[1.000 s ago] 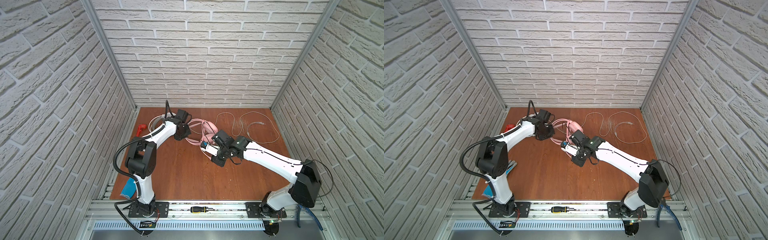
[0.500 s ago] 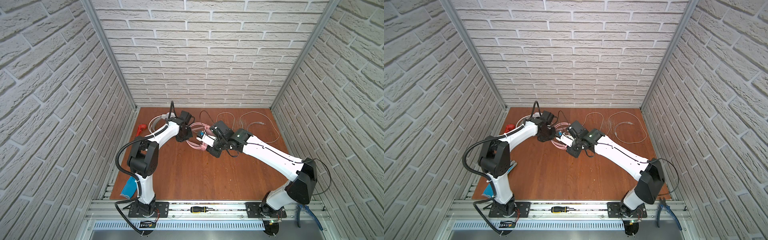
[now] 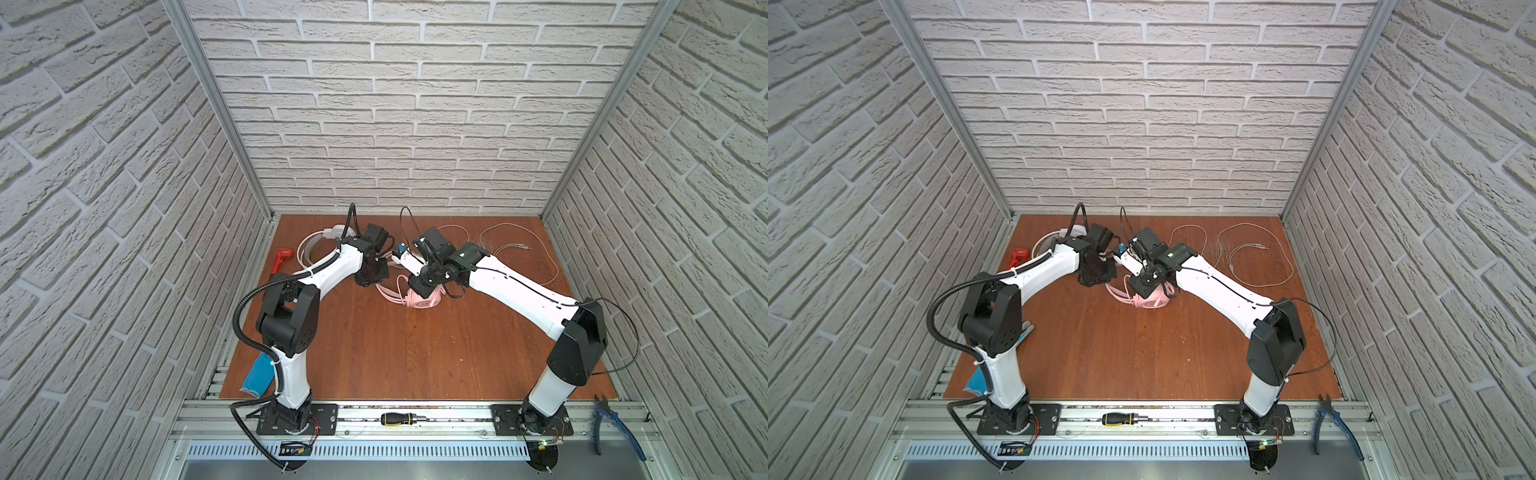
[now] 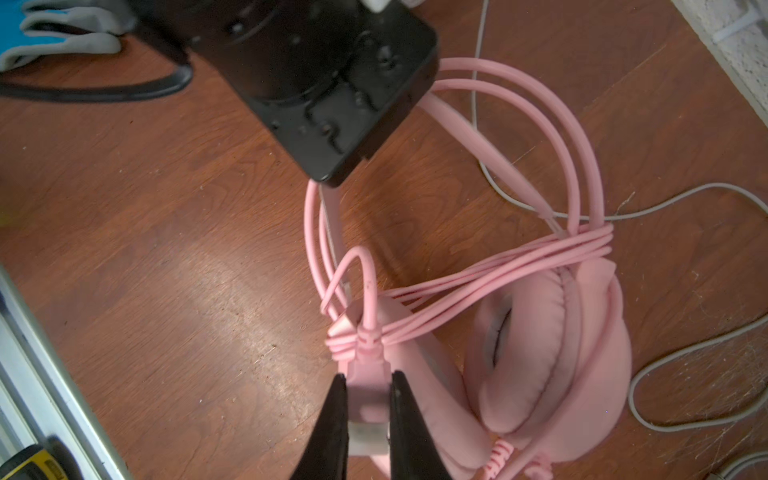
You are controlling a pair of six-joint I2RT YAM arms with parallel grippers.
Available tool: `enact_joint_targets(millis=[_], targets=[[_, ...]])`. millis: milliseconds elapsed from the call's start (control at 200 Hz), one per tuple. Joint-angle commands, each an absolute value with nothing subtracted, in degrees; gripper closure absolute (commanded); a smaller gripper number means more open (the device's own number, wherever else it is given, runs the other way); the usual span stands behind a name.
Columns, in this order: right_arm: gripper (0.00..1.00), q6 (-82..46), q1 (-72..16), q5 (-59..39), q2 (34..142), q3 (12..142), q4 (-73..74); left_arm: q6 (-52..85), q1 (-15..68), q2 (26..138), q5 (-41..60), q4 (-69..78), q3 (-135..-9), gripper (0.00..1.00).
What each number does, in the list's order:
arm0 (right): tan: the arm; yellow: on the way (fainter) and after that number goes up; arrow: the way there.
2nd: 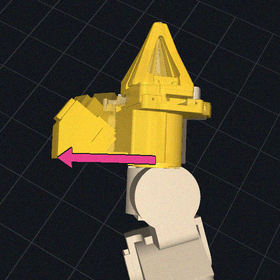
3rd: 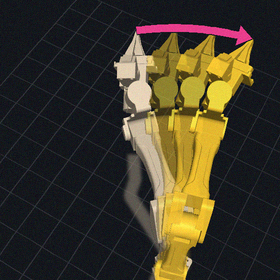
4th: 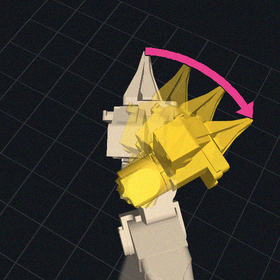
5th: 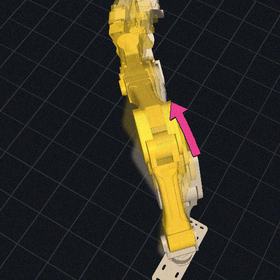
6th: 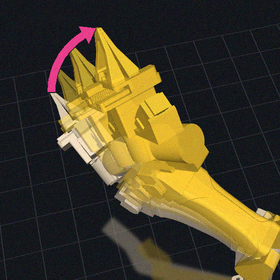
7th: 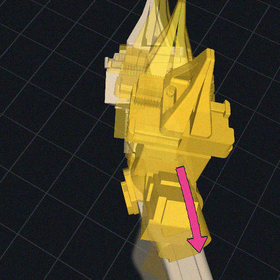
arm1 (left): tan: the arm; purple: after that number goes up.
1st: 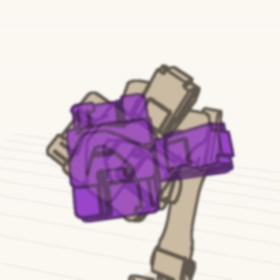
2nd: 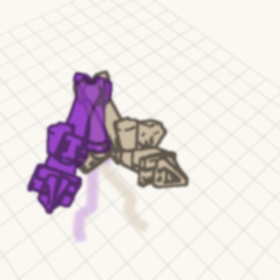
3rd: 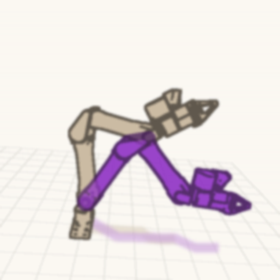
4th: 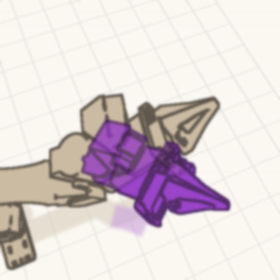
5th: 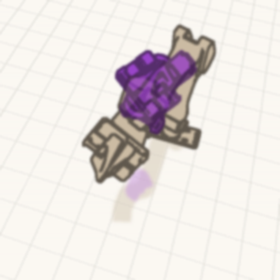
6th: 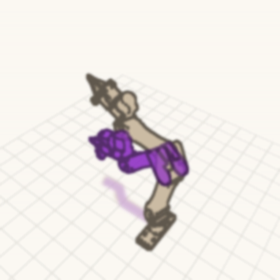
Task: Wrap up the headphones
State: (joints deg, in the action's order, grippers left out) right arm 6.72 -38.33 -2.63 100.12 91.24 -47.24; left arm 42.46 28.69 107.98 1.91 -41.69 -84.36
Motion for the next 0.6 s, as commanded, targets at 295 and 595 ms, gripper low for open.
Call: enact_joint_targets(millis=[295,595], targets=[[0.94,0.5,-35.9,-5.2,106.2,96.7,-44.6,42.3,30.2,107.5,5.1,-41.9,-84.8,1.0],[0.94,-0.4,-35.5,-5.1,109.9,97.7,-44.4,41.8,30.7,107.6,4.9,-43.5,-86.5,1.0]])
